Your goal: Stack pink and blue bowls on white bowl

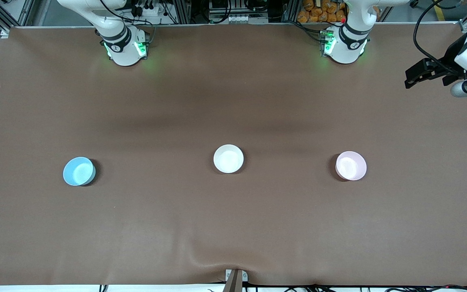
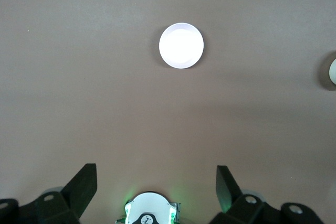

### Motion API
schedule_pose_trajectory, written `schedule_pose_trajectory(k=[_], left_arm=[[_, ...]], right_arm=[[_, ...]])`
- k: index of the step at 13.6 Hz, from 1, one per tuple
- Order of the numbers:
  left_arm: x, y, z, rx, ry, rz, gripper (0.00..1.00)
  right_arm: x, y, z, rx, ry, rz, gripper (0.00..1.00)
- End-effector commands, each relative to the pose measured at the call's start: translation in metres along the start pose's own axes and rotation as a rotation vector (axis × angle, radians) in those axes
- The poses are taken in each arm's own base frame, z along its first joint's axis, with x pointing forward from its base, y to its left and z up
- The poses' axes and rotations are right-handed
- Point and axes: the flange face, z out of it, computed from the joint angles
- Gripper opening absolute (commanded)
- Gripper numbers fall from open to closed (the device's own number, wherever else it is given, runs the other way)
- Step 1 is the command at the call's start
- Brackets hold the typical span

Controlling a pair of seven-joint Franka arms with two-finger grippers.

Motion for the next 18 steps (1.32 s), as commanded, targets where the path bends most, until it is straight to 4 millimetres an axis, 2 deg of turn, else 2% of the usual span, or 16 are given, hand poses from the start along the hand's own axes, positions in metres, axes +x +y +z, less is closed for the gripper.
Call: schedule_pose_trajectory(k=[1, 5, 10, 16, 18], left_arm=[[-0.002, -0.003, 0.000, 0.003, 0.007, 0.011, 1.00], [0.002, -0.007, 0.005, 0.002, 0.005, 0.002, 1.00], [0.017, -0.007, 0.032, -0.003, 0.032, -0.002, 1.00], [0.038, -0.005, 0.086, -0.012, 0.085, -0.003, 1.00], [0.045, -0.011, 0.108, -0.017, 0.106, -0.015, 1.00]], right_arm=[[-0.005, 0.000, -0.007, 0.012, 0.004, -0.009, 1.00], [-0.005, 0.004, -0.007, 0.012, 0.005, -0.003, 1.00], [-0.005, 0.000, -0.006, 0.011, 0.001, -0.009, 1.00], [-0.005, 0.000, -0.007, 0.011, 0.003, -0.009, 1.00], [-0.005, 0.000, -0.007, 0.011, 0.003, -0.009, 1.00]])
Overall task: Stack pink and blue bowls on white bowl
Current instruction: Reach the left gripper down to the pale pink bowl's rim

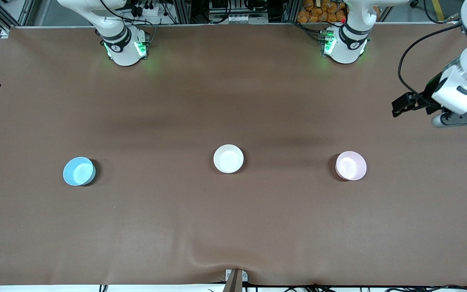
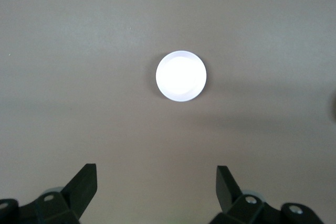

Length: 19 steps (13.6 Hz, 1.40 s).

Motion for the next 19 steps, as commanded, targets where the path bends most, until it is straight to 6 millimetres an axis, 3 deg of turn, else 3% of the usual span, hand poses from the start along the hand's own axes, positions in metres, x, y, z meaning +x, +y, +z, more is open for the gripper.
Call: schedule_pose_trajectory(k=[1, 8, 10, 13, 15, 19], left_arm=[[0.004, -0.007, 0.031, -0.002, 0.031, 0.005, 1.00], [0.019, -0.006, 0.136, -0.011, 0.053, 0.004, 1.00], [0.028, -0.021, 0.165, -0.015, 0.057, -0.025, 1.00], [0.037, -0.022, 0.217, -0.025, 0.093, -0.031, 1.00], [0.049, -0.029, 0.262, -0.033, 0.109, -0.047, 1.00], [0.053, -0.036, 0.309, -0.037, 0.101, -0.061, 1.00]], right_arm=[[-0.005, 0.000, -0.006, 0.011, 0.002, -0.008, 1.00], [-0.005, 0.000, -0.006, 0.011, 0.001, -0.008, 1.00], [-0.005, 0.000, -0.006, 0.011, 0.001, -0.008, 1.00], [-0.004, 0.002, -0.006, 0.010, 0.003, -0.005, 1.00], [-0.004, 0.003, -0.006, 0.010, 0.004, -0.002, 1.00], [-0.004, 0.000, -0.006, 0.010, 0.002, -0.008, 1.00]])
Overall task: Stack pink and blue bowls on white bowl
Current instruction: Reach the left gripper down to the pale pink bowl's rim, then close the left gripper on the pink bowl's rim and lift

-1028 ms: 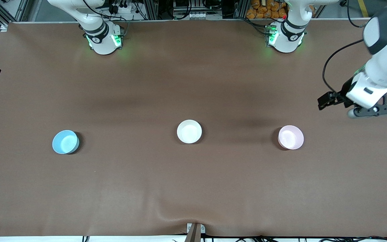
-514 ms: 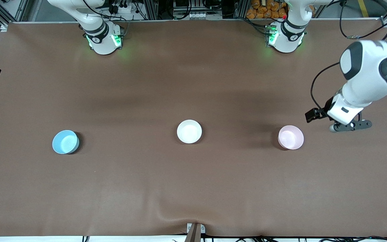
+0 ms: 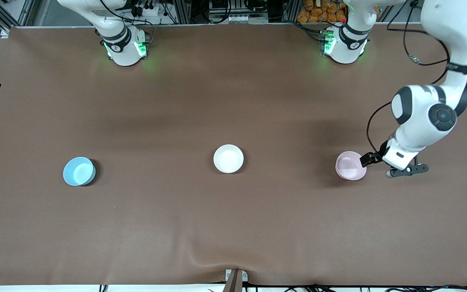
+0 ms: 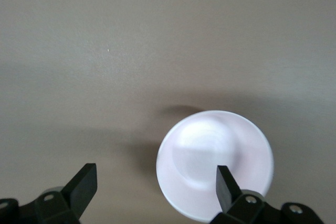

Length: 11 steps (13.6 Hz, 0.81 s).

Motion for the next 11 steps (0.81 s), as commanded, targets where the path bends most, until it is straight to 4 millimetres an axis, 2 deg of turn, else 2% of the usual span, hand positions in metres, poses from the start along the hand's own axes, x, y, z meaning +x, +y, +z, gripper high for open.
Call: schedule_pose_trajectory(k=[1, 5, 6, 7, 8, 10, 11], left_arm=[[0.000, -0.004, 0.021, -0.001, 0.002, 0.010, 1.00], [-0.010, -0.008, 0.033, 0.003, -0.022, 0.005, 1.00], [-0.012, -0.008, 0.035, 0.004, -0.027, 0.005, 0.91], [-0.012, -0.008, 0.038, 0.004, -0.031, 0.005, 0.73], [-0.013, -0.008, 0.038, 0.004, -0.032, 0.007, 0.45], [-0.014, -0.006, 0.038, 0.003, -0.032, 0.010, 0.04], [-0.015, -0.006, 0.039, 0.004, -0.035, 0.010, 0.00]], right_arm=[[-0.004, 0.001, -0.006, 0.010, 0.005, -0.006, 1.00], [-0.004, 0.002, -0.006, 0.010, 0.004, -0.006, 1.00], [-0.004, 0.002, -0.006, 0.010, 0.005, -0.004, 1.00], [-0.004, 0.003, -0.007, 0.010, 0.005, -0.004, 1.00], [-0.004, 0.003, -0.006, 0.010, 0.004, -0.004, 1.00], [-0.004, 0.003, -0.007, 0.010, 0.005, -0.004, 1.00], [-0.004, 0.002, -0.006, 0.010, 0.004, -0.004, 1.00]])
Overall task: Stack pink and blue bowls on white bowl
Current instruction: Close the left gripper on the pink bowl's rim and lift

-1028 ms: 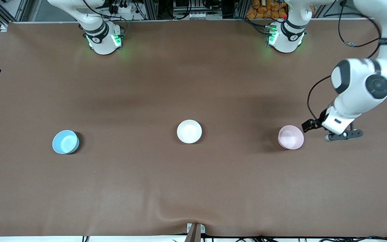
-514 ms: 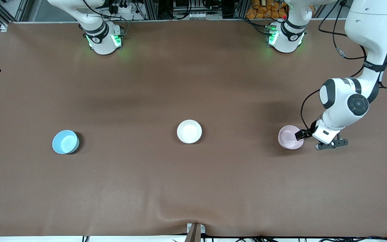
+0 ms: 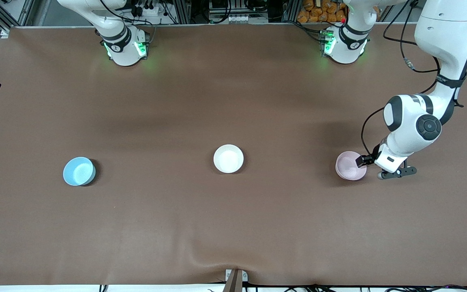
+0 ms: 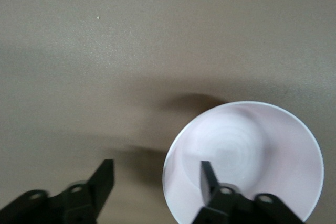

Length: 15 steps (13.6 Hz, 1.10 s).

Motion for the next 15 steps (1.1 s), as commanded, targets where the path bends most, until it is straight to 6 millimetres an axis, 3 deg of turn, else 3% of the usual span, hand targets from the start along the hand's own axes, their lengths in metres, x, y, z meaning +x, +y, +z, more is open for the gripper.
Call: schedule_pose_trajectory(k=[1, 7, 11, 15], left_arm=[[-0.005, 0.000, -0.001, -0.001, 0.008, 0.018, 0.00], [-0.006, 0.007, -0.006, -0.003, 0.011, 0.033, 0.00], [-0.012, 0.040, -0.052, -0.014, 0.015, 0.083, 0.00], [-0.019, 0.097, -0.122, -0.033, 0.043, 0.167, 0.00]], right_arm=[[-0.004, 0.002, -0.006, 0.010, 0.005, -0.004, 1.00], [-0.004, 0.004, -0.006, 0.009, 0.004, -0.001, 1.00], [-0.004, 0.002, -0.006, 0.010, 0.005, -0.006, 1.00], [-0.004, 0.000, -0.006, 0.010, 0.004, -0.009, 1.00]])
